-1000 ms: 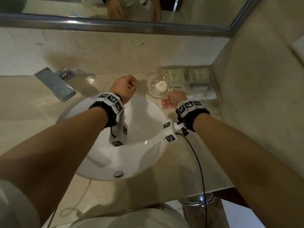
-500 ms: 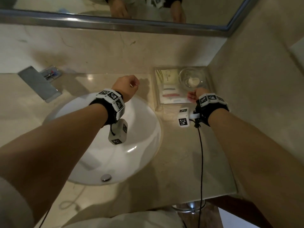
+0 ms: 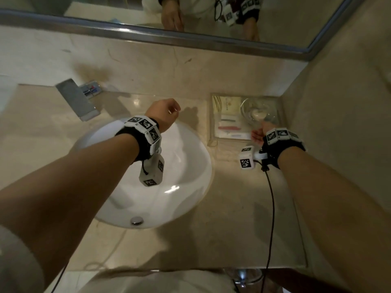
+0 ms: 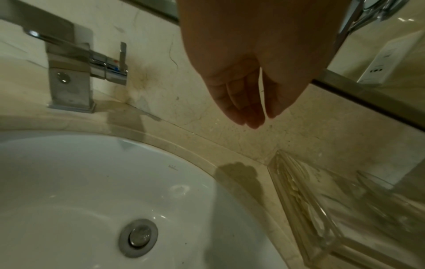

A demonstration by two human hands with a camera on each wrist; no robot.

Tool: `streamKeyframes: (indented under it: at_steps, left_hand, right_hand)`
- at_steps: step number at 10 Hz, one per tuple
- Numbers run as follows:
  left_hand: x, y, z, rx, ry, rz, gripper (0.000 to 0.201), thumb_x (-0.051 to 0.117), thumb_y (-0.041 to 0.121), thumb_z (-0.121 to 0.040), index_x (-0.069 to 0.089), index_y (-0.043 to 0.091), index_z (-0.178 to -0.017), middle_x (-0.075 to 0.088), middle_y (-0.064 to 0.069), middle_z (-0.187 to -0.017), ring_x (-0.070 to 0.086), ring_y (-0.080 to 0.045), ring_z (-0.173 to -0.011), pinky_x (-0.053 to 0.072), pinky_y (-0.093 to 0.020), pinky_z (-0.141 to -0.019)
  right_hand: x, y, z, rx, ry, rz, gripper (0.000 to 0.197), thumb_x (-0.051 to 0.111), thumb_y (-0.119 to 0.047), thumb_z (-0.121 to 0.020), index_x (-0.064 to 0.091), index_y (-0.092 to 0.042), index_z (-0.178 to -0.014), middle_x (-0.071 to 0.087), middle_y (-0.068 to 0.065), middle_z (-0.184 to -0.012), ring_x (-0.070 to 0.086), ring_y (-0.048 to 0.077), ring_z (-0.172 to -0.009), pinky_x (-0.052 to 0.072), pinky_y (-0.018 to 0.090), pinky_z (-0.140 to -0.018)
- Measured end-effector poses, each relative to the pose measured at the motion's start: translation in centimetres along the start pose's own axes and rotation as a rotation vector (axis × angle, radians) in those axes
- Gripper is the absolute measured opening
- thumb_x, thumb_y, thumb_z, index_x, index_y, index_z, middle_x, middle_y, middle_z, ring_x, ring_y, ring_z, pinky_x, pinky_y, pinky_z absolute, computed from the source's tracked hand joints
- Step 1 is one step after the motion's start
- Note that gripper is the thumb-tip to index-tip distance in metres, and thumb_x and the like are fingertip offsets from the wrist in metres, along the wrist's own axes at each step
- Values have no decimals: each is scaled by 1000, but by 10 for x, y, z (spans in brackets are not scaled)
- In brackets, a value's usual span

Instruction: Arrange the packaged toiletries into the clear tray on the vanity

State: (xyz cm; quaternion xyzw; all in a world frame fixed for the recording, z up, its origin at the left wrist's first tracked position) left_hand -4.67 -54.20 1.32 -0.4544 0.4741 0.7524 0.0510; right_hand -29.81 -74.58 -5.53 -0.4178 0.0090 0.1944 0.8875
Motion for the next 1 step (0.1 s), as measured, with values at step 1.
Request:
streamKeyframes:
  at_steps: [1]
  left_hand:
    - [-6,1,6,-5,22,22,21,51,14,-89,65,9,-104,66,-13,-106,62,-31,-95,50,-36,-86]
  right_hand:
    - [-1,9,5,27,-4,15,34,43,-39,-97,46,-13,-75,52,1,-67,55,11,-54,47,23,-54]
Point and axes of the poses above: each hand's wrist, its own z-axis away from the middle knuckle, its own x-axis out of the palm, y = z × x, the point moved 8 cm from there along -z, towards the middle knuckle
